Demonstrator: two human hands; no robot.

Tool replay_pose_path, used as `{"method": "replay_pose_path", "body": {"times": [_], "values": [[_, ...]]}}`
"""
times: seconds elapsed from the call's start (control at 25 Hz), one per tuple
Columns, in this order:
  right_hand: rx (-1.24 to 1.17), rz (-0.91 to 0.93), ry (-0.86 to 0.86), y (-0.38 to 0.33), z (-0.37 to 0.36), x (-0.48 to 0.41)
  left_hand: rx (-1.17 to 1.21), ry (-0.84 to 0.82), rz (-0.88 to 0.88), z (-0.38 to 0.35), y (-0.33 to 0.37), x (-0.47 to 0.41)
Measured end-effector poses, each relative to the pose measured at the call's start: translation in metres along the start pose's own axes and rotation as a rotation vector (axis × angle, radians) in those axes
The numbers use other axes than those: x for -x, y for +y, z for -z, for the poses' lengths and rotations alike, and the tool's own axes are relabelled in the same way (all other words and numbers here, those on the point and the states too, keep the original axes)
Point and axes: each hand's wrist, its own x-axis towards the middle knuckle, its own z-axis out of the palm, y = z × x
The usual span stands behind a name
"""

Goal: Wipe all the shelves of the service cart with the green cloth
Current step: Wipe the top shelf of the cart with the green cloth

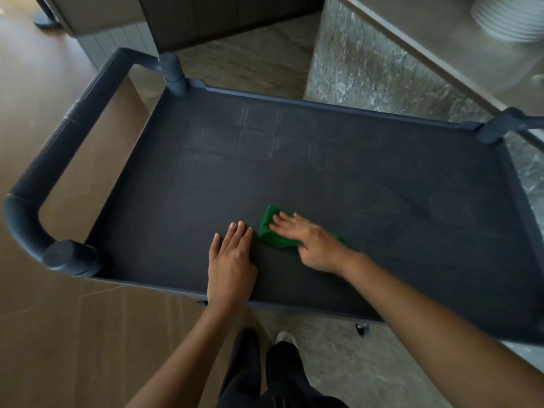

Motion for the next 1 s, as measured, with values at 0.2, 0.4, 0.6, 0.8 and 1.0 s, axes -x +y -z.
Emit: {"method": "replay_pose_path", "body": {"times": [0.2,0.4,0.6,0.8,1.0], "values": [[-0.015,0.03,-0.103,-0.023,-0.016,0.046,0.054,0.008,-0.015,0.0,-0.002,-0.001],[0.043,0.043,-0.108,-0.024,-0.012,0.06,0.012,-0.019,-0.036,0.001,-0.003,-0.001],[0.066,0.056,-0.12,-0.002,0.0,0.091,-0.056,0.026,-0.029,-0.003,0.009,0.001],[0.076,0.09,-0.157,0.021,0.015,0.118,-0.066,0.027,-0.102,-0.021,0.052,0.001],[0.126,0.187,-0.132,0.024,0.009,0.118,-0.048,0.079,-0.032,-0.031,0.061,0.008]]}}
